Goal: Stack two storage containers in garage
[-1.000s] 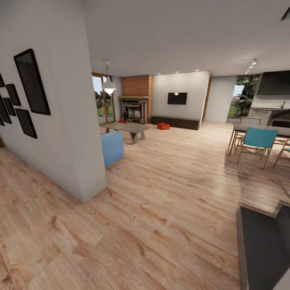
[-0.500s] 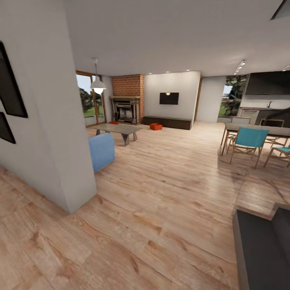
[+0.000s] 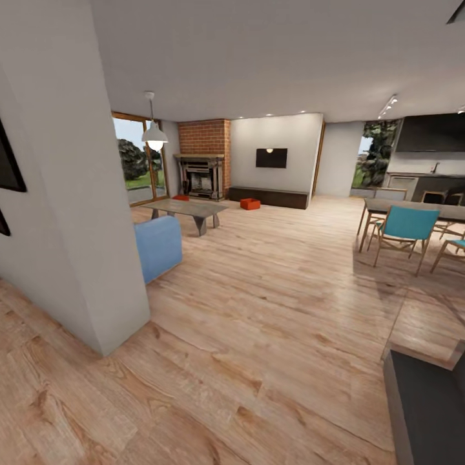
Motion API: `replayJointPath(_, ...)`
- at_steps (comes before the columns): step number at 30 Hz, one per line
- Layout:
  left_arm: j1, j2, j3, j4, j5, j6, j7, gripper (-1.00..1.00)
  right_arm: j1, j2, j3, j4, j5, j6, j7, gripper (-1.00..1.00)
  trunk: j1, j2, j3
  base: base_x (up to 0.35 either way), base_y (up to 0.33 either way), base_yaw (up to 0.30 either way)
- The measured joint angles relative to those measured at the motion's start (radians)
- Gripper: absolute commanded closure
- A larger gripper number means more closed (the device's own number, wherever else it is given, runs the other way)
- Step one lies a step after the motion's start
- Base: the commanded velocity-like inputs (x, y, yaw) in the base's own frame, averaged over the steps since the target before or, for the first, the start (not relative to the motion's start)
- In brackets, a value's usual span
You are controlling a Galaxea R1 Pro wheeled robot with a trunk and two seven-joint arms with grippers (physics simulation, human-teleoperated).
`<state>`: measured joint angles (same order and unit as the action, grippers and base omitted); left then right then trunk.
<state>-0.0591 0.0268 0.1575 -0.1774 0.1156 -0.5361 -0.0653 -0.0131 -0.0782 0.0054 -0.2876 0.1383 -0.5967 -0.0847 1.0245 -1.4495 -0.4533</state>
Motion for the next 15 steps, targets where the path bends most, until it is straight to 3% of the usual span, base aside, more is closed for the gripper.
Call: replayJointPath(15, 0.000, 0.003, 0.000, 0.000, 0.001, 0.000, 0.001, -1.00, 0.000, -0.001, 0.001, -0.001, 0.006, 0.016, 0.004, -1.00, 0.000, 0.000, 0.000, 0.312, 0.000, 0.000)
